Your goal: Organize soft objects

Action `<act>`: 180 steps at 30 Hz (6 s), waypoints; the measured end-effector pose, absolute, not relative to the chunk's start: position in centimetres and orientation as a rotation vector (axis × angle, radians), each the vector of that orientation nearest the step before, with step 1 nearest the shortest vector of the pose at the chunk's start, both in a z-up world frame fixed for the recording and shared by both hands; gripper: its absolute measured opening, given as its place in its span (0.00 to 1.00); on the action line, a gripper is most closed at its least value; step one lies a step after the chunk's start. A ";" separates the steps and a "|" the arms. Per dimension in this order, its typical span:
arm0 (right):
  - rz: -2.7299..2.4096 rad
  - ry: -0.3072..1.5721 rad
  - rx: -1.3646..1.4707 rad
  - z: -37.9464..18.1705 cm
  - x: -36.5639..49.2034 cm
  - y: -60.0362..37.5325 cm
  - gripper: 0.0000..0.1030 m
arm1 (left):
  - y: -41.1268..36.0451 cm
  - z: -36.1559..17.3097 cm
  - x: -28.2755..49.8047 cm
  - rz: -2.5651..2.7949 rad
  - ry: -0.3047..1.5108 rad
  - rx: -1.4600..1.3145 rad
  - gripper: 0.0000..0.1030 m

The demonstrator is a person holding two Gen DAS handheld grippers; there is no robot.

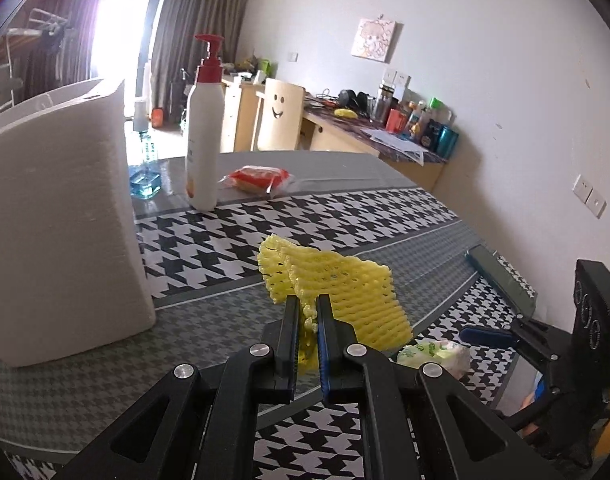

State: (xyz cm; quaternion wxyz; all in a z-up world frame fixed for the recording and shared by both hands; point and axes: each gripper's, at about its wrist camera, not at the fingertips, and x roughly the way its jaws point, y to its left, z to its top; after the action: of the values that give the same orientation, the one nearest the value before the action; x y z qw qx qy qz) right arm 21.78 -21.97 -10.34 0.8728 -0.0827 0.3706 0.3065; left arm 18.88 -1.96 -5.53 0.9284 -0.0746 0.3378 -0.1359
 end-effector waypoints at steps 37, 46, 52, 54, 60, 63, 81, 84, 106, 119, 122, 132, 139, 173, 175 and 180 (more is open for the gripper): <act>0.582 0.750 -0.172 -10.8 21.4 -21.0 0.58 | -0.5 -5.2 16.1 -0.232 0.613 -0.179 0.08; 0.567 0.688 -0.126 -8.8 20.2 -22.1 0.59 | -0.6 -2.7 14.2 -0.213 0.534 -0.130 0.08; 0.567 0.635 -0.109 -6.9 19.3 -22.0 0.59 | -0.3 -1.7 13.5 -0.169 0.516 -0.099 0.08; 0.562 0.614 -0.103 -6.2 19.1 -21.9 0.59 | -0.2 -1.6 13.4 -0.161 0.519 -0.091 0.08; 0.572 0.571 -0.085 -4.7 18.6 -21.5 0.59 | -0.5 -1.1 13.1 -0.156 0.510 -0.068 0.08; 0.579 0.556 -0.080 -4.1 18.6 -21.4 0.59 | -0.5 -0.8 13.0 -0.148 0.499 -0.060 0.08; 0.591 0.496 -0.034 -1.3 19.4 -20.8 0.59 | 0.7 2.1 12.5 -0.087 0.424 -0.019 0.08; 0.596 0.482 -0.039 -0.7 19.5 -20.5 0.59 | 1.0 2.6 12.3 -0.081 0.406 -0.023 0.08; 0.593 0.447 -0.002 2.2 21.1 -19.7 0.59 | 2.8 5.5 12.5 -0.054 0.361 -0.014 0.08; 0.624 0.423 -0.025 3.4 21.7 -18.1 0.59 | 4.1 6.8 13.2 -0.004 0.341 -0.015 0.08; 0.629 0.421 -0.027 3.4 21.7 -17.9 0.59 | 4.3 7.1 13.1 0.008 0.331 -0.009 0.08; 0.656 0.409 -0.022 4.5 22.5 -16.6 0.59 | 5.3 8.1 13.6 0.064 0.311 0.001 0.08; 0.687 0.405 -0.044 5.2 23.1 -14.8 0.59 | 6.4 8.4 14.1 0.118 0.306 0.002 0.08; 0.771 0.448 -0.129 5.6 25.8 -8.2 0.59 | 12.8 5.6 19.2 0.295 0.465 -0.069 0.72; 0.769 0.450 -0.131 5.7 25.9 -8.2 0.59 | 13.1 5.9 18.5 0.305 0.444 -0.077 0.83; 0.768 0.451 -0.137 5.8 26.1 -8.0 0.59 | 13.3 6.5 17.8 0.281 0.412 -0.088 0.97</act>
State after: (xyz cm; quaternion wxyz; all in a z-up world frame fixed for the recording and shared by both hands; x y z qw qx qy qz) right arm 26.09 -7.96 5.81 0.9003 -0.0663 0.2178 0.3710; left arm 17.82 13.32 6.48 0.9681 -0.0434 0.2037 0.1391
